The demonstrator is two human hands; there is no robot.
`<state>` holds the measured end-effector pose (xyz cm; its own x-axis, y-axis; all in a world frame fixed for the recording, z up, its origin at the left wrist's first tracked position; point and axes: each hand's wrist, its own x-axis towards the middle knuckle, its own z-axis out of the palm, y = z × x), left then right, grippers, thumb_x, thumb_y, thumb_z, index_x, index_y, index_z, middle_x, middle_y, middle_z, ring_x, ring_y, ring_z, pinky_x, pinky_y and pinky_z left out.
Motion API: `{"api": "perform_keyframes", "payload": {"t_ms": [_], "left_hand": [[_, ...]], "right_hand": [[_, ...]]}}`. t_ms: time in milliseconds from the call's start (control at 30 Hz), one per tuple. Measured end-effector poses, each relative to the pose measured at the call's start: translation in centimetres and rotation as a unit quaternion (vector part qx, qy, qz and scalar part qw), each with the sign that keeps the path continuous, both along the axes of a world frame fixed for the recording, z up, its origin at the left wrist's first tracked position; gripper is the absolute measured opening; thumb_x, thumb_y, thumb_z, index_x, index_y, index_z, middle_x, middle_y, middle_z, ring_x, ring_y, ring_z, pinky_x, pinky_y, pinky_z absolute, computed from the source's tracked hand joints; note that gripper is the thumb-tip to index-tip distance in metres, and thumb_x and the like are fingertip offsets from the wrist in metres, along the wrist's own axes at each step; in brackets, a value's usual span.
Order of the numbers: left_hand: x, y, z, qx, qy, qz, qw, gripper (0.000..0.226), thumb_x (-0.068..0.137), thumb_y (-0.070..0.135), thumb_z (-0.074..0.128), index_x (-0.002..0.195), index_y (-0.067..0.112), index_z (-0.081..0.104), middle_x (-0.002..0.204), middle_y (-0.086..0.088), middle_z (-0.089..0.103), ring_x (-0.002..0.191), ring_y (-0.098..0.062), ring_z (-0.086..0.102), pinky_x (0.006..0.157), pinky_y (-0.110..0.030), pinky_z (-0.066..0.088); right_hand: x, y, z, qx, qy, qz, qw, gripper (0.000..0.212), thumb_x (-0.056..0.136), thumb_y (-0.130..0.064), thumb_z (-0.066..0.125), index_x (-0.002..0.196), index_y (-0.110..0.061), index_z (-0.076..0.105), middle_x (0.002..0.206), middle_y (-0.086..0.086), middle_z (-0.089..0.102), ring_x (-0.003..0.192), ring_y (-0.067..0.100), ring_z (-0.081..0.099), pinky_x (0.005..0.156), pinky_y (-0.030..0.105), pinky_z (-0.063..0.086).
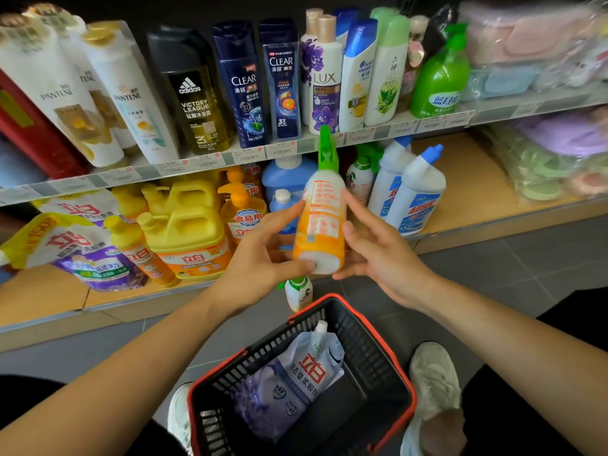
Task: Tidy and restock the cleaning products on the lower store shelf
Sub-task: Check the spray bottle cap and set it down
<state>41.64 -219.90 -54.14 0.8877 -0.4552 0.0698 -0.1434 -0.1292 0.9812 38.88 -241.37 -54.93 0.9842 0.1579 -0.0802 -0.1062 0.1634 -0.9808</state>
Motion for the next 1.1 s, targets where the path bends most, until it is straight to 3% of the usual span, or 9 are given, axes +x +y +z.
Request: {"api": "perform_keyframes", "payload": {"t_ms": [133,200,333,467,567,733,933,1000,1100], "left_hand": [[0.2,-0.3,0.4,-0.042,0.017,0.01,0.999,0.056,0.085,0.015,0.075,0.137,0.029,0.059,0.122,0.006,0.071,0.1,-0.015,0.067,0.092,-0.028,0.056],[0.1,-0.3,0.2,-0.034,0.012,-0.002,0.999,0.054,0.087,0.011,0.074,0.136,0.028,0.059,0.104,-0.004,0.075,0.087,-0.009,0.064,0.086,-0.023,0.055],[0.1,-0.2,-0.4,-0.016,-0.014,0.005,1.0,0.056,0.084,0.02,0.076,0.137,0.029,0.06,0.1,-0.027,0.071,0.083,-0.014,0.064,0.087,-0.037,0.057],[0.2,-0.5,-0.7,-0.024,-0.038,-0.007,0.999,0.052,0.087,0.018,0.074,0.138,0.017,0.062,0.079,0.008,0.074,0.072,0.0,0.06,0.071,-0.015,0.052],[0.0,-0.6,-0.7,-0.013,-0.059,-0.012,0.998,0.043,0.088,0.026,0.072,0.13,0.033,0.064,0.072,0.015,0.069,0.067,0.001,0.053,0.067,-0.013,0.049],[-0.1,-0.7,-0.7,0.012,-0.054,-0.001,0.998,0.046,0.088,0.025,0.07,0.134,0.023,0.063,0.082,0.02,0.071,0.073,0.002,0.059,0.071,-0.014,0.05],[0.7,-0.8,0.1,0.014,-0.003,0.031,0.999,0.049,0.079,0.048,0.077,0.124,0.029,0.069,0.112,0.007,0.075,0.102,-0.015,0.07,0.086,-0.033,0.058],[0.9,-0.9,0.0,0.013,-0.004,0.055,0.998,0.044,0.079,0.04,0.082,0.117,0.023,0.069,0.108,0.001,0.074,0.101,-0.025,0.07,0.087,-0.043,0.06],[1.2,-0.8,-0.2,0.0,0.017,0.048,0.999,0.026,0.084,0.027,0.081,0.109,0.02,0.073,0.1,-0.007,0.075,0.091,-0.028,0.072,0.078,-0.037,0.062]], "right_hand": [[-0.4,-0.6,-0.1,-0.019,-0.003,0.017,1.0,0.065,0.097,-0.002,0.056,0.149,-0.034,0.035,0.099,0.021,0.074,0.093,0.037,0.073,0.08,0.037,0.059],[-0.6,-0.7,-0.3,-0.052,-0.013,0.032,0.998,0.078,0.091,0.003,0.064,0.152,-0.031,0.03,0.096,0.023,0.074,0.091,0.037,0.073,0.079,0.034,0.058],[-0.6,-0.6,-0.9,-0.109,-0.03,0.008,0.994,0.087,0.082,-0.007,0.078,0.152,-0.03,0.031,0.085,0.015,0.075,0.082,0.032,0.074,0.071,0.031,0.057],[0.2,-0.5,-0.9,-0.212,-0.119,-0.044,0.969,0.078,0.075,-0.021,0.087,0.133,-0.052,0.045,0.07,0.003,0.063,0.064,0.01,0.059,0.063,0.027,0.05],[0.3,-0.3,-0.9,-0.254,-0.161,-0.07,0.951,0.078,0.069,-0.025,0.09,0.136,-0.04,0.052,0.086,-0.016,0.06,0.076,0.002,0.056,0.07,0.022,0.049],[0.6,-0.7,-0.7,-0.259,-0.171,-0.066,0.948,0.081,0.065,-0.022,0.093,0.136,-0.03,0.054,0.119,-0.001,0.058,0.119,0.016,0.056,0.101,0.038,0.05],[0.7,-0.4,-0.3,-0.223,-0.163,-0.044,0.96,0.075,0.064,-0.017,0.092,0.128,-0.035,0.056,0.119,-0.008,0.067,0.115,0.014,0.063,0.098,0.041,0.053],[0.5,-0.1,-0.6,-0.233,-0.161,-0.031,0.958,0.078,0.064,-0.017,0.093,0.132,-0.024,0.055,0.122,-0.005,0.066,0.116,0.015,0.062,0.1,0.046,0.051],[0.4,0.2,-0.9,-0.233,-0.162,-0.024,0.959,0.079,0.063,-0.019,0.092,0.132,-0.023,0.054,0.121,-0.006,0.065,0.116,0.014,0.062,0.099,0.046,0.052]]}}
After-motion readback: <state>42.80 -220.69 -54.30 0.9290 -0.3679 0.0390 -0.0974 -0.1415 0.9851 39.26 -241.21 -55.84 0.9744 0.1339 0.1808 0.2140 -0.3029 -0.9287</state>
